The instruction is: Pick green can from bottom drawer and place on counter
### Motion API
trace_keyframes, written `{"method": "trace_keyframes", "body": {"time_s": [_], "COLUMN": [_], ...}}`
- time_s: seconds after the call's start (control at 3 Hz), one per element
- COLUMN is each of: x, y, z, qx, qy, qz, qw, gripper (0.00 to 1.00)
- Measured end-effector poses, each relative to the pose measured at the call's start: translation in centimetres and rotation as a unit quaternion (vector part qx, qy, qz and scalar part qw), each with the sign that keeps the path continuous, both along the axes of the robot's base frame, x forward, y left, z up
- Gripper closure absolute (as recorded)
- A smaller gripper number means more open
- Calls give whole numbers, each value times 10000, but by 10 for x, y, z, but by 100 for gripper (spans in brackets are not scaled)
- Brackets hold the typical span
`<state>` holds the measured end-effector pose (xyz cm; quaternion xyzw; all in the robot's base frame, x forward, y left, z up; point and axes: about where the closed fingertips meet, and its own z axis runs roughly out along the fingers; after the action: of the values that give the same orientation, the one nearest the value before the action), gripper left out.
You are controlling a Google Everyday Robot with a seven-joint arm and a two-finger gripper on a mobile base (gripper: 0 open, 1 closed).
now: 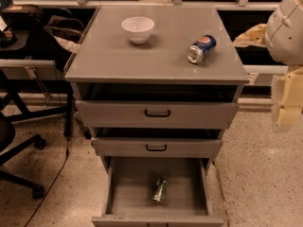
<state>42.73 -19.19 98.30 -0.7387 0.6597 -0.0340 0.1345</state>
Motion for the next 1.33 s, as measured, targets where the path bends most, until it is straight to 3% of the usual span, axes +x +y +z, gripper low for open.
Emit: {"method": "trace_keyframes", "body": {"time_s": [0.33,0.67,1.0,1.33], "x": [-10,-5,-4,-3], "y": [3,6,6,12], "z": [-12,-9,-8,-7], "qx": [-281,-332,-323,-270], "qy": [276,74,41,-70], "qz": [1024,1391,1368,1825], "qw": [9940,9897,9901,9828], "gripper": [0,0,0,0]}}
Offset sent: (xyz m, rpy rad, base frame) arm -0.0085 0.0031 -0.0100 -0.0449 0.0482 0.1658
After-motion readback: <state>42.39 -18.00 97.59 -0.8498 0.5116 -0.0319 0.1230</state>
